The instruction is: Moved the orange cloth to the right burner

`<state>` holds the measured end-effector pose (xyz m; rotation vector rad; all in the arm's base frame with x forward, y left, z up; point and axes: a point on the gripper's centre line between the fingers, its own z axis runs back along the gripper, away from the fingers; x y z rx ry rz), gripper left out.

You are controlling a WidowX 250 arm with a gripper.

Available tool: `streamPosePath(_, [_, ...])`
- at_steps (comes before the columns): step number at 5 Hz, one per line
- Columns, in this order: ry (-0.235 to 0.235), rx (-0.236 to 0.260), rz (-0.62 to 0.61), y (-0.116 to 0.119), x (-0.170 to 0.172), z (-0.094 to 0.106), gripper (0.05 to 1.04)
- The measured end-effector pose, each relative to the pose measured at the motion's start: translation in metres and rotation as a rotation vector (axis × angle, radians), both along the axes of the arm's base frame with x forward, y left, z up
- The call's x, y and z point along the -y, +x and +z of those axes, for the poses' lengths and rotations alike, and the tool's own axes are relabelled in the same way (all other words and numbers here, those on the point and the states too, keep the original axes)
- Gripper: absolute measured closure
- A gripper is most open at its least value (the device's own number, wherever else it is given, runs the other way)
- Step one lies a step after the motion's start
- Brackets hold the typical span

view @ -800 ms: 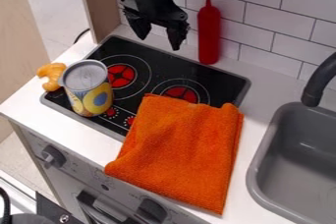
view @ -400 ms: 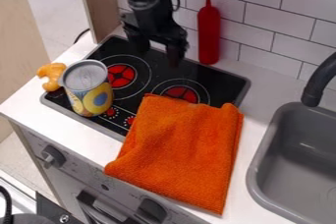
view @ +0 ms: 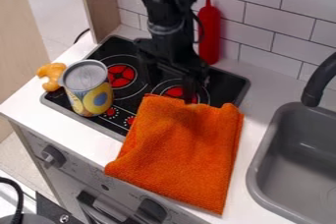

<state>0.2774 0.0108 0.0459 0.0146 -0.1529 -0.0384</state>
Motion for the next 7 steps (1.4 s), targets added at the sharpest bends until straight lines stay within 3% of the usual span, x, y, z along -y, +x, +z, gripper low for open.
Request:
streamPosePath(2, [0.011,-0.045,-0.001,-0.016,0.023,-0.005,0.689])
streamPosePath(3, [-0.047,-0.112,0.018,-0.025,0.033,-0.018,0.917])
streamPosePath(4, [-0.046,-0.147,0.034,-0.033,0.038,-0.028,1.029])
streamPosePath(5, [0.0,-0.184,0.124,-0.039,0.034,-0.045,1.031])
streamPosePath(6, [0.05,-0.163,0.175,-0.038,0.026,-0.055,1.031])
streamPosePath(7, [0.059,-0.097,0.169,-0.027,0.017,-0.062,1.031])
